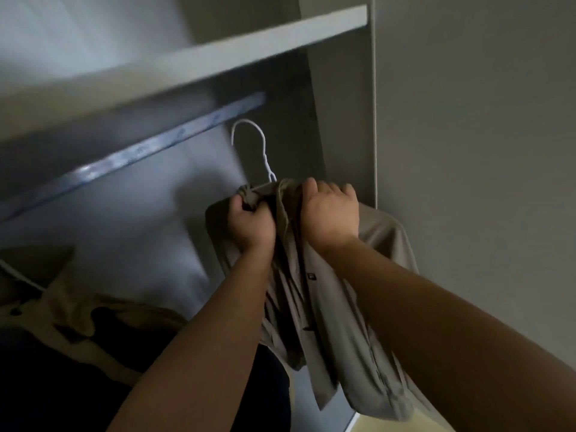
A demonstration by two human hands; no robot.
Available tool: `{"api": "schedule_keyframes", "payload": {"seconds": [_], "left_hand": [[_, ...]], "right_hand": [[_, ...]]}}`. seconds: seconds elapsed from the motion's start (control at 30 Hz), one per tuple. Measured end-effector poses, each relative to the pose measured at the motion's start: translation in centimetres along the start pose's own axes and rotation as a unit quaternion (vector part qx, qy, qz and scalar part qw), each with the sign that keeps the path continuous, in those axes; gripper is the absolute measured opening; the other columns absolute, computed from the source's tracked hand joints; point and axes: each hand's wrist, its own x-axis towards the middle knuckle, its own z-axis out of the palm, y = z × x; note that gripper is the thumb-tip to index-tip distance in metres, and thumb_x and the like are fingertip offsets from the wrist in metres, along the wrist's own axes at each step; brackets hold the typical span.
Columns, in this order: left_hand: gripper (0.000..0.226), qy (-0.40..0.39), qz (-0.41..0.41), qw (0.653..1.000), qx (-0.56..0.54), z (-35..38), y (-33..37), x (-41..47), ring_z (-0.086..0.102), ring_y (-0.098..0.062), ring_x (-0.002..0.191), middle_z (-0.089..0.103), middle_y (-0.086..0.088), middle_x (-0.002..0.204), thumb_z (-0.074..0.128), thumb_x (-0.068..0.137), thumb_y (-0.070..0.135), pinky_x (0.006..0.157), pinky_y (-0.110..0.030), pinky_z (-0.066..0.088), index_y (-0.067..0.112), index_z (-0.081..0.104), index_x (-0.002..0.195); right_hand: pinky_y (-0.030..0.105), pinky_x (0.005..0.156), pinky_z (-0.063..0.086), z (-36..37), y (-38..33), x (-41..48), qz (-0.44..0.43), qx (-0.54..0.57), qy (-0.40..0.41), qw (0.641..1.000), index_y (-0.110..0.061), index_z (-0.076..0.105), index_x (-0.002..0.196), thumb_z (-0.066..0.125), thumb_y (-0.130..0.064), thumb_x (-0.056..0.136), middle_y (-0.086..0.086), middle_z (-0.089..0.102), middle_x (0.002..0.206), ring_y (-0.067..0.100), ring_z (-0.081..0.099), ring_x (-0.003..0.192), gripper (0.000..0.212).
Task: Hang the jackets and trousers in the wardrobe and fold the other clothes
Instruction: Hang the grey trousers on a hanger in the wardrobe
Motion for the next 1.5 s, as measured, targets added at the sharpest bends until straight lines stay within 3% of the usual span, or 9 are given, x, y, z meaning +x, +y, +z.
{"api": "schedule_keyframes", "payload": {"seconds": [0.23,0.43,0.63,0.73,0.87,1.1,1.2,1.4,1.5], "left_hand": [[0.052,-0.055,0.109,0.986,-0.116,-0.4,-7.0,4.0,0.068,0.001,0.098,0.072,0.022,0.103,0.070,0.067,0.019,0.090,-0.024,0.056,0.048,0.067,0.109],[0.083,-0.115,0.202,0.973,0.002,-3.7,-8.7,6.7,0.065,-0.021,0.112,0.066,0.002,0.125,0.079,0.063,0.019,0.098,-0.046,0.055,0.028,0.050,0.140],[0.098,-0.134,0.218,0.967,0.014,-7.5,-6.9,8.6,0.058,-0.012,0.121,0.060,0.010,0.135,0.092,0.064,0.028,0.102,-0.034,0.050,0.032,0.040,0.147],[0.105,-0.118,0.195,0.974,0.014,-8.2,-6.5,9.4,0.056,-0.017,0.126,0.057,0.005,0.141,0.091,0.065,0.026,0.105,-0.039,0.049,0.030,0.033,0.153],[0.096,-0.105,0.194,0.975,0.020,-8.6,-7.4,10.5,0.062,-0.020,0.112,0.064,0.001,0.126,0.087,0.063,0.021,0.098,-0.045,0.055,0.026,0.039,0.146],[0.097,-0.108,0.160,0.981,-0.018,-7.9,-9.5,12.2,0.064,-0.016,0.112,0.067,0.006,0.125,0.087,0.060,0.032,0.100,-0.042,0.054,0.031,0.043,0.146],[0.094,-0.112,0.160,0.980,-0.046,-7.5,-10.9,12.5,0.067,-0.014,0.109,0.070,0.008,0.120,0.084,0.055,0.037,0.099,-0.044,0.055,0.033,0.048,0.142],[0.110,-0.123,0.150,0.979,-0.057,-7.9,-13.2,12.1,0.060,-0.016,0.125,0.058,0.003,0.143,0.093,0.065,0.032,0.106,-0.046,0.051,0.032,0.028,0.155],[0.106,-0.117,0.165,0.977,-0.061,-8.1,-13.3,11.5,0.060,-0.019,0.125,0.061,0.000,0.139,0.093,0.066,0.030,0.105,-0.047,0.051,0.025,0.031,0.152]], "right_hand": [[0.041,0.084,0.038,5.2,-1.3,1.7,-0.056,-0.013,0.149,0.987,-0.014,0.055,0.109,0.038,-0.012,0.095,0.008,0.069,0.108,0.033,0.065,0.101,0.022],[0.039,0.076,0.032,7.0,-2.9,2.8,-0.090,-0.018,0.227,0.970,-0.012,0.053,0.113,0.036,-0.009,0.097,0.011,0.068,0.115,0.035,0.064,0.104,0.024],[0.039,0.075,0.032,5.5,-6.4,4.8,-0.105,0.000,0.226,0.969,-0.013,0.053,0.112,0.036,-0.010,0.097,0.010,0.067,0.113,0.035,0.065,0.102,0.023],[0.041,0.082,0.037,4.8,-8.2,5.8,-0.112,0.000,0.220,0.969,-0.012,0.054,0.116,0.036,-0.010,0.097,0.010,0.068,0.116,0.034,0.064,0.106,0.026],[0.042,0.086,0.037,5.5,-9.3,6.8,-0.110,-0.005,0.218,0.970,-0.012,0.055,0.115,0.034,-0.008,0.096,0.012,0.069,0.116,0.035,0.064,0.108,0.028],[0.041,0.078,0.031,7.0,-10.2,8.9,-0.103,-0.010,0.180,0.978,-0.012,0.055,0.112,0.034,-0.007,0.096,0.014,0.069,0.114,0.036,0.065,0.104,0.027],[0.043,0.087,0.038,8.0,-10.2,9.1,-0.125,-0.032,0.184,0.974,-0.012,0.054,0.111,0.035,-0.008,0.096,0.014,0.069,0.111,0.036,0.065,0.103,0.024],[0.051,0.102,0.035,10.7,-8.5,8.2,-0.120,-0.035,0.160,0.979,-0.014,0.051,0.121,0.038,-0.013,0.101,0.013,0.063,0.119,0.036,0.057,0.113,0.024],[0.053,0.108,0.028,12.0,-8.6,7.1,-0.109,-0.020,0.215,0.970,-0.015,0.051,0.130,0.043,-0.023,0.100,0.013,0.052,0.131,0.035,0.045,0.124,0.032]]}}
